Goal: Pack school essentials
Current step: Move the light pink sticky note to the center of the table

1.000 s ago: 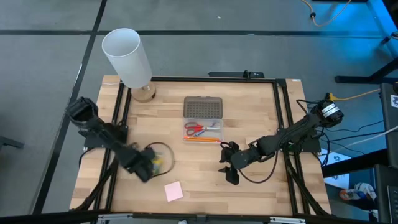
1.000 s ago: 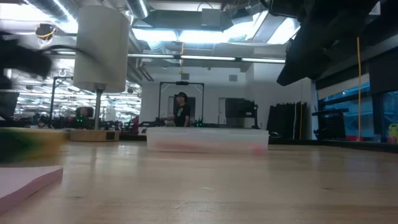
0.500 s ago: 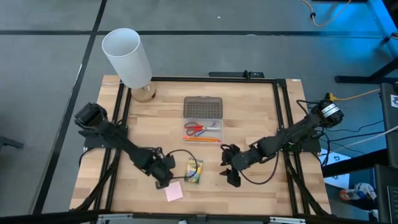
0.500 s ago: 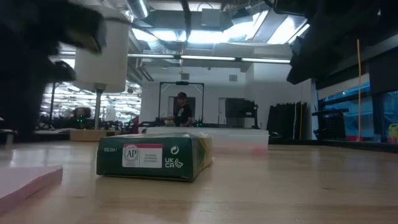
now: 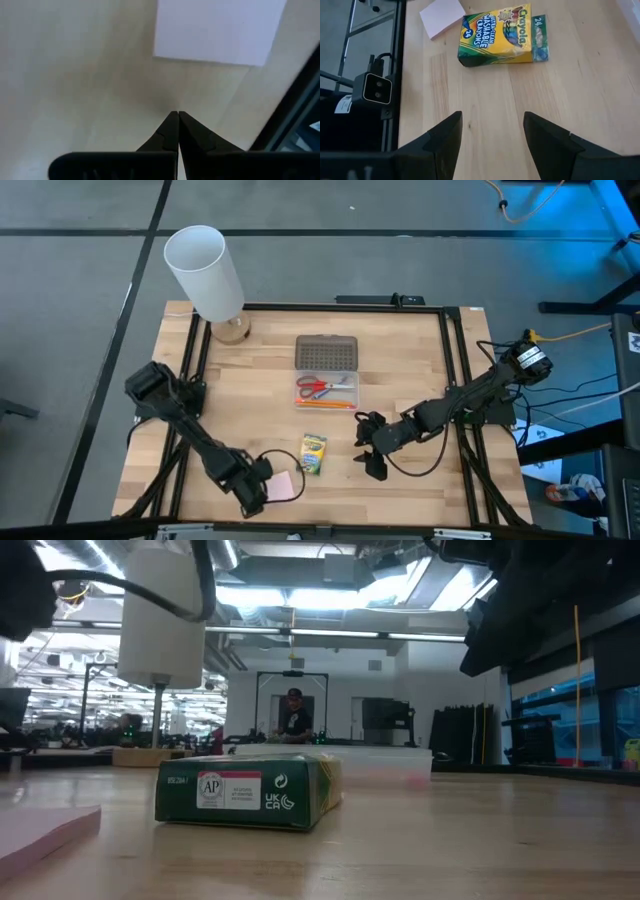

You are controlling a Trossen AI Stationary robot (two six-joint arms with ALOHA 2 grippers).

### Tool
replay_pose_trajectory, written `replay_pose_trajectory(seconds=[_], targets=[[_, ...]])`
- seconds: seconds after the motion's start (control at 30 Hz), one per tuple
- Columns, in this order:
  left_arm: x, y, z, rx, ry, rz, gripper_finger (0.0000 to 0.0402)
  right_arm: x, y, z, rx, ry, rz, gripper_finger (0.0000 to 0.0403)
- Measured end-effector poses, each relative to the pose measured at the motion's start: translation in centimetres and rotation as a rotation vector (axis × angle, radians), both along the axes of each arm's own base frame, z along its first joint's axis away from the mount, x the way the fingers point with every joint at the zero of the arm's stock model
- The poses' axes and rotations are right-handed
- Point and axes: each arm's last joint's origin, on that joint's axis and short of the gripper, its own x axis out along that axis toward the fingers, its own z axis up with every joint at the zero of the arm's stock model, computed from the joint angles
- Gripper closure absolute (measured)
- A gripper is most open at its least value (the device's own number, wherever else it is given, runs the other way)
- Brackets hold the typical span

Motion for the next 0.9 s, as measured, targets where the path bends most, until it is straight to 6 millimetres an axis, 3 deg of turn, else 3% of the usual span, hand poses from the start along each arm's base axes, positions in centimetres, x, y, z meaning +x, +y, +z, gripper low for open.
replay_pose_trajectory(seconds=[0.33, 0.6, 0.77, 0.9], targets=[[2.7, 2.1, -0.9, -0.022, 0.015, -0.060, 0.0401, 0.0, 0.0, 0.0, -0.008, -0.002, 0.009, 0.0190], [7.2, 5.3, -0.5, 0.030, -0.267, -0.134, 0.0401, 0.0, 0.0, 0.0, -0.012, 0.005, 0.009, 0.0190], [8.8, 7.9, -0.4, 0.161, -0.337, -0.112, 0.0401, 0.0, 0.0, 0.0, -0.009, 0.004, 0.006, 0.0190], [8.5, 7.3, -0.3, 0.090, -0.316, -0.156, 0.0401, -0.1, 0.1, 0.0, -0.006, 0.001, 0.008, 0.0190]])
